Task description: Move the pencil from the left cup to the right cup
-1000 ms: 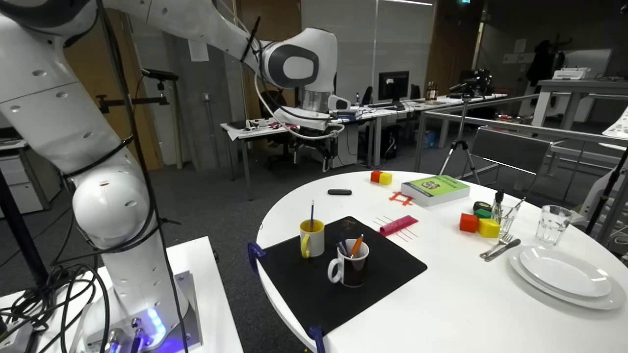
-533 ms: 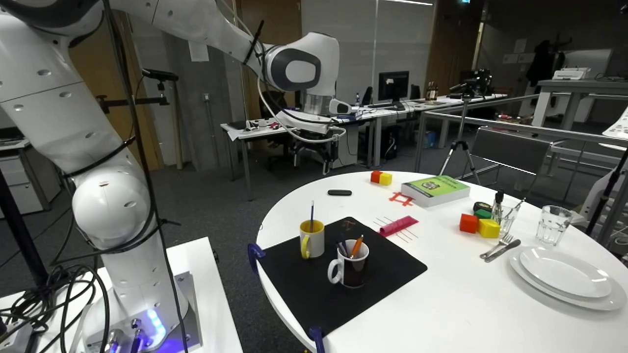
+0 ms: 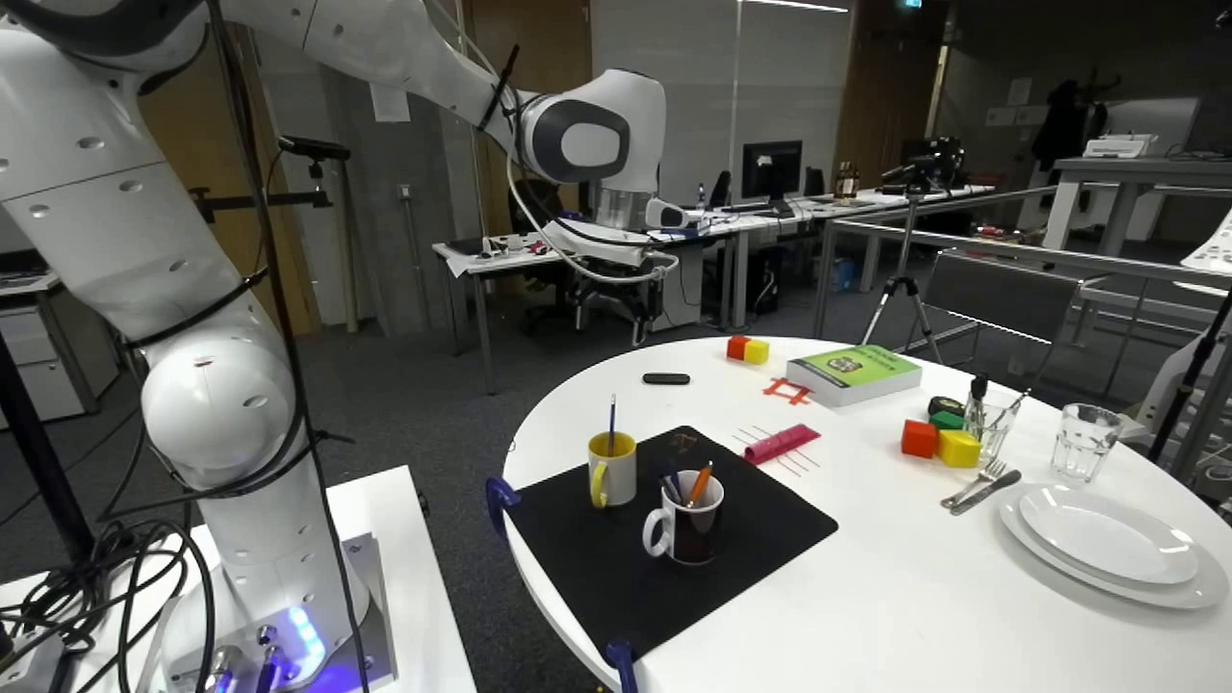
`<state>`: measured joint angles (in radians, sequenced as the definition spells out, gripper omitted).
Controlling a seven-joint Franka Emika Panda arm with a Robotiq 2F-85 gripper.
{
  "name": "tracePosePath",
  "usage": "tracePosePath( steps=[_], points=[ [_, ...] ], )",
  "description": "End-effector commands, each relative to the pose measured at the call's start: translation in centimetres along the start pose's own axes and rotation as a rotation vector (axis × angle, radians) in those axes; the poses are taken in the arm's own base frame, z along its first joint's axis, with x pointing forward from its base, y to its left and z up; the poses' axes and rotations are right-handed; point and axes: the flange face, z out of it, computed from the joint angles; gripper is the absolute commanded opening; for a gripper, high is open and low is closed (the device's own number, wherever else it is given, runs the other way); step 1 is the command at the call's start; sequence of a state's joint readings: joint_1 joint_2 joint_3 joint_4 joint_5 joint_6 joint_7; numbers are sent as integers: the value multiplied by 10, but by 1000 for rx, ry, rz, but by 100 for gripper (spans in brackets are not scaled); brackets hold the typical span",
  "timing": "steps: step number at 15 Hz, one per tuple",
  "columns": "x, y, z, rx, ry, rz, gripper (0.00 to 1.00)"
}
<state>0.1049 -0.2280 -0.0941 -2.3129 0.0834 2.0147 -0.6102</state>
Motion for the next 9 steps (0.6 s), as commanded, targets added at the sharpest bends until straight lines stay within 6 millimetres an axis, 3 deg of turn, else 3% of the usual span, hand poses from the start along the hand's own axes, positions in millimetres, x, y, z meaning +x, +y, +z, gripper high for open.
tracePosePath(
  steps=[1, 9],
  points=[
    [19, -6, 13, -9, 24, -94, 100],
    [70, -8, 77, -13, 61, -501, 100]
  ],
)
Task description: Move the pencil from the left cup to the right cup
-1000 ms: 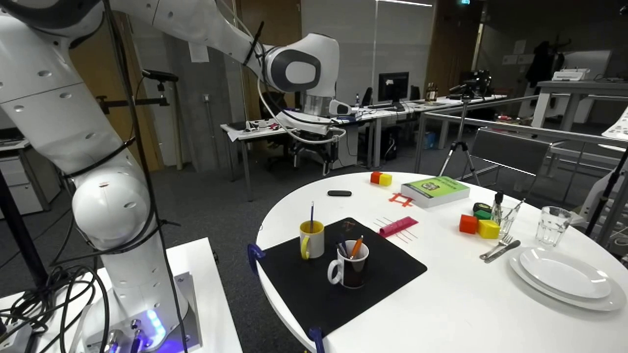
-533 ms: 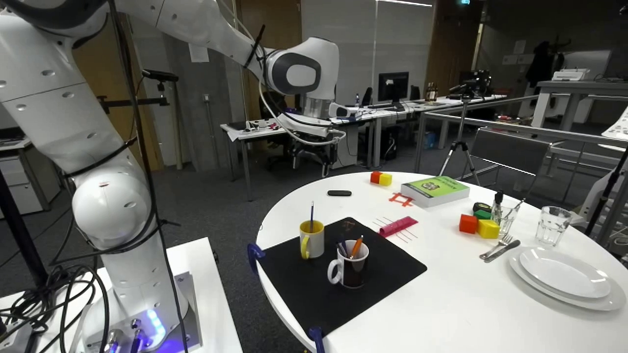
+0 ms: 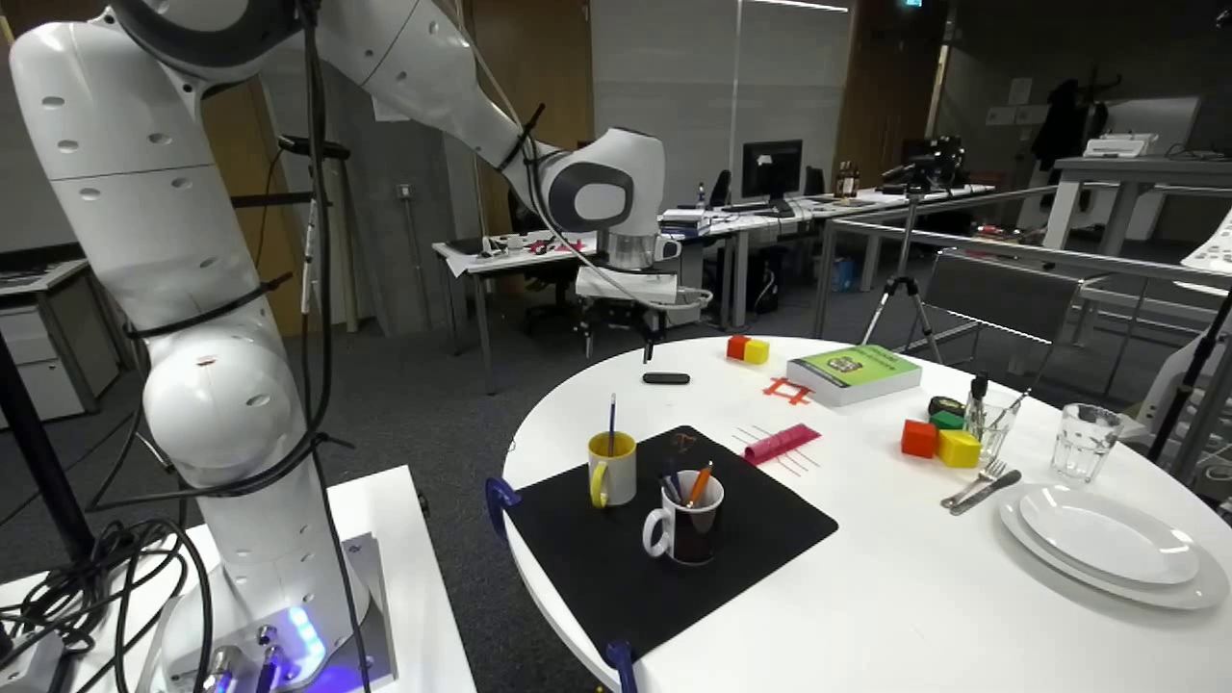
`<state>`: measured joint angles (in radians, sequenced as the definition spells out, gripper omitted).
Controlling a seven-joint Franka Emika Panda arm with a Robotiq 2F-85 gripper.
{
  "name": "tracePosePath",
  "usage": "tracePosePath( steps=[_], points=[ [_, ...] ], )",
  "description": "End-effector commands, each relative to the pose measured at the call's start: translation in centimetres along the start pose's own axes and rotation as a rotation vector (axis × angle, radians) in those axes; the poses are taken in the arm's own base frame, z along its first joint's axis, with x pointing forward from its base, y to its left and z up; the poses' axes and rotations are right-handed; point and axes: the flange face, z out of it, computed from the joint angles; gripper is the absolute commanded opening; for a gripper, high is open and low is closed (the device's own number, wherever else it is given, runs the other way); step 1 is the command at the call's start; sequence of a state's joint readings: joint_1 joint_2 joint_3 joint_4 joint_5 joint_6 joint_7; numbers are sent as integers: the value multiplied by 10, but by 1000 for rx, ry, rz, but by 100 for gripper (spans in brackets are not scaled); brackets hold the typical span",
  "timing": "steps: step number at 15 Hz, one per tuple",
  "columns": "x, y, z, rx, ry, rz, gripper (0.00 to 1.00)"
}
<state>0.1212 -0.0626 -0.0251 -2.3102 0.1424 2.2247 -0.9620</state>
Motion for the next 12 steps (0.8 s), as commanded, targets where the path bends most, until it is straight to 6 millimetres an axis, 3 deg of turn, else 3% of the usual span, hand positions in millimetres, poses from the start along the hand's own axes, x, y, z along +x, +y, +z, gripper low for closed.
tracePosePath(
  steps=[1, 6, 12],
  points=[
    [20, 10, 24, 4, 24, -147, 100],
    [35, 8, 52, 30, 21, -223, 100],
    [50, 3, 71, 26, -44, -163, 100]
  ],
)
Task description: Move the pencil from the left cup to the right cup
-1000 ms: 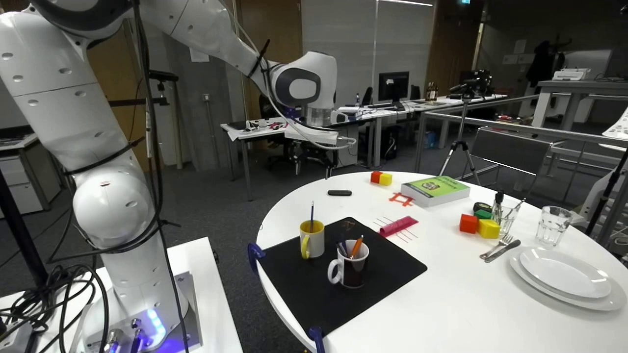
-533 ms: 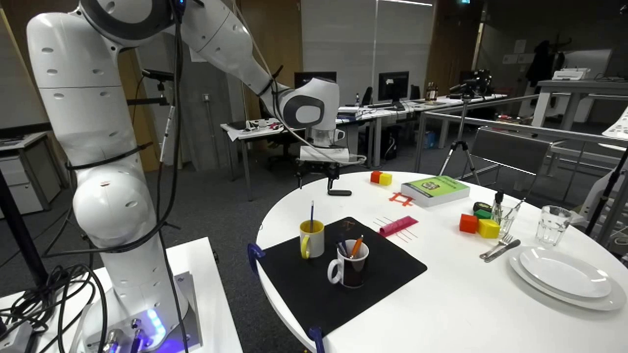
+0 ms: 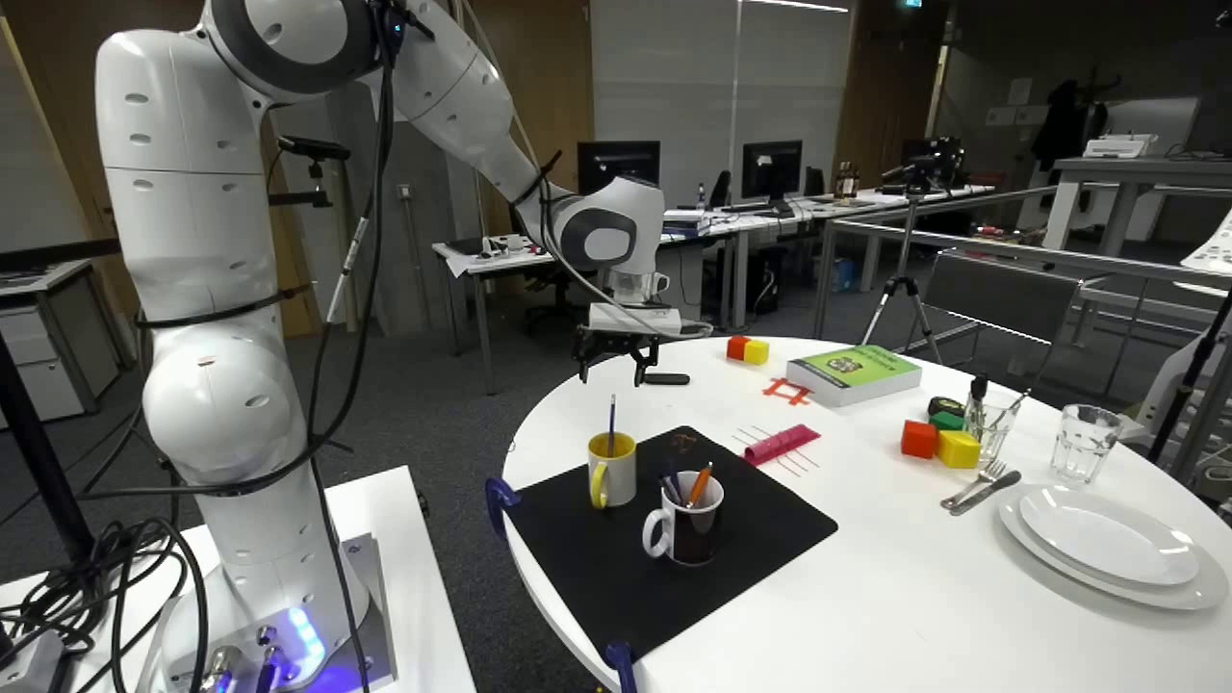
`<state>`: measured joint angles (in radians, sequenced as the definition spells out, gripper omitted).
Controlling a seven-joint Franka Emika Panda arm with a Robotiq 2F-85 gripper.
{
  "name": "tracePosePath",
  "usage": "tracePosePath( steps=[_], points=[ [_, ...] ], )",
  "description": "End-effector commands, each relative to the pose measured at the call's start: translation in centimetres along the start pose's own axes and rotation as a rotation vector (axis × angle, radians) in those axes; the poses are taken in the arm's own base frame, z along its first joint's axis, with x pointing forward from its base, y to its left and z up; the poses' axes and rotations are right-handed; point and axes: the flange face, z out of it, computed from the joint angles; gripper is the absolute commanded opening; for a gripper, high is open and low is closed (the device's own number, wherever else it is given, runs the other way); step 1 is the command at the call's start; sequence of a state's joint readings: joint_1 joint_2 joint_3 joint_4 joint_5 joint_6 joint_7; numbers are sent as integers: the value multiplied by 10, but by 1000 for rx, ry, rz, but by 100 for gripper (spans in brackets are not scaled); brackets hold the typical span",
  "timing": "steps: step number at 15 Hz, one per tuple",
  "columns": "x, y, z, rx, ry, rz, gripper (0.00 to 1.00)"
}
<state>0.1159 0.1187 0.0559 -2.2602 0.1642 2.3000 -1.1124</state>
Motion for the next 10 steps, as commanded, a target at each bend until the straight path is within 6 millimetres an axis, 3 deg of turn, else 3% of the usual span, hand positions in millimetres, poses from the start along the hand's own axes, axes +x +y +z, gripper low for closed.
tracePosePath(
  steps=[1, 10],
  points=[
    [12, 7, 3, -29, -30, 50, 100],
    [31, 14, 19, -67, -104, 110, 100]
  ],
)
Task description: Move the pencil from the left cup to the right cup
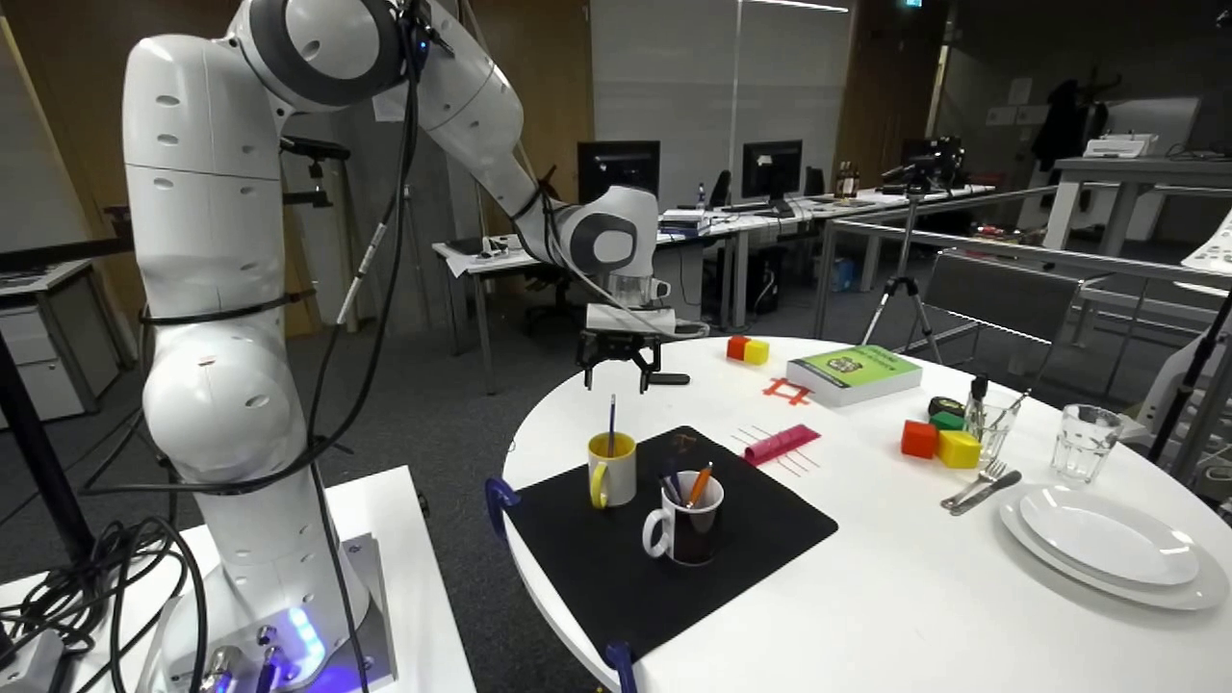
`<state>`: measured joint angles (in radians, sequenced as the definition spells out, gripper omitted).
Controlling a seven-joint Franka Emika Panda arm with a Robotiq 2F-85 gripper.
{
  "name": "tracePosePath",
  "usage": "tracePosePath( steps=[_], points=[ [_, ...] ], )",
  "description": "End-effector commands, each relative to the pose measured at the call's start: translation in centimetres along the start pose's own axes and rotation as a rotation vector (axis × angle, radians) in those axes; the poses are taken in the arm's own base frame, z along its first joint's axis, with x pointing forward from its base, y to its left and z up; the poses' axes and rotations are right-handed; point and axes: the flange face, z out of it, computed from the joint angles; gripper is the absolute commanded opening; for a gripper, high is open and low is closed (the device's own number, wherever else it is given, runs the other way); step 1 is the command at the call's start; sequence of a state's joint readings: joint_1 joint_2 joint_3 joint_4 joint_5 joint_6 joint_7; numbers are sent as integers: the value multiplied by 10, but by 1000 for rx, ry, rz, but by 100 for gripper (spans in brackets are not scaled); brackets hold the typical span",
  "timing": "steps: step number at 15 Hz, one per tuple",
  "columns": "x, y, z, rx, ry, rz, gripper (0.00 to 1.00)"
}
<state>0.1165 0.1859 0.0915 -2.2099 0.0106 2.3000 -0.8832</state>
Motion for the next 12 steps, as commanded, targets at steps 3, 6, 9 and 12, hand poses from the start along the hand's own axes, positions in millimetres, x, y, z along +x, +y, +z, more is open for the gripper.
tracePosePath(
  steps=[3, 6, 9, 12],
  points=[
    [20, 11, 7, -14, -2, 27, 100],
    [25, 13, 13, -5, -18, 30, 100],
    [27, 15, 16, -8, -53, 29, 97],
    [28, 17, 18, -14, -74, 34, 98]
  ],
)
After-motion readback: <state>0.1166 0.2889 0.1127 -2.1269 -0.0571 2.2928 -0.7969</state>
